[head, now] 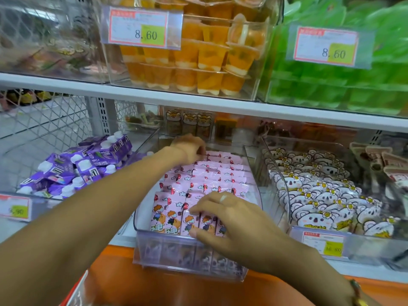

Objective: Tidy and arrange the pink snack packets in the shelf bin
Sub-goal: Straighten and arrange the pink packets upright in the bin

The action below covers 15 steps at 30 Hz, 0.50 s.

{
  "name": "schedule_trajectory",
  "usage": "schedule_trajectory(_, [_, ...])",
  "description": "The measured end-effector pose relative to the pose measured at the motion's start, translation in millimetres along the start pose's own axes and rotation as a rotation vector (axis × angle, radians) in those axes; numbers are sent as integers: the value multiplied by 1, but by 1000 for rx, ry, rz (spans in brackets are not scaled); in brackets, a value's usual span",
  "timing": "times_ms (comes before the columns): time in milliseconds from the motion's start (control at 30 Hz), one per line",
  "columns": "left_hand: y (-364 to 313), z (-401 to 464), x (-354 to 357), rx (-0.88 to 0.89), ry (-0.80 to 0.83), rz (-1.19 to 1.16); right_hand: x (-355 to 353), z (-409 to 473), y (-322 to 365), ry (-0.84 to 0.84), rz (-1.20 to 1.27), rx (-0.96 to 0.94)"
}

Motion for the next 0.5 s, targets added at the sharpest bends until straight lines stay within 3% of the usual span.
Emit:
schedule_trajectory(100, [0, -2, -2, -20, -53, -50, 3, -5, 1, 21, -9, -43])
schedule_trajectory(267, [18, -11, -33, -225, -312, -459, 4, -6, -1, 23, -6, -30])
schedule_trajectory(367, [19, -26, -37, -258, -347, -670, 4, -5, -4, 26, 38, -11])
schedule_trajectory(500, [22, -74, -45, -310, -570, -821, 1, -1, -8, 1, 87, -2])
Point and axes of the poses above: each hand's wrist, its own z-axis towards the middle knuckle, its own x-axis out of the palm, y = z × x, the point moved 8 cm from there along z, towards the middle knuckle, and after that the axes turned 1 degree about y, right-handed, at the moved point
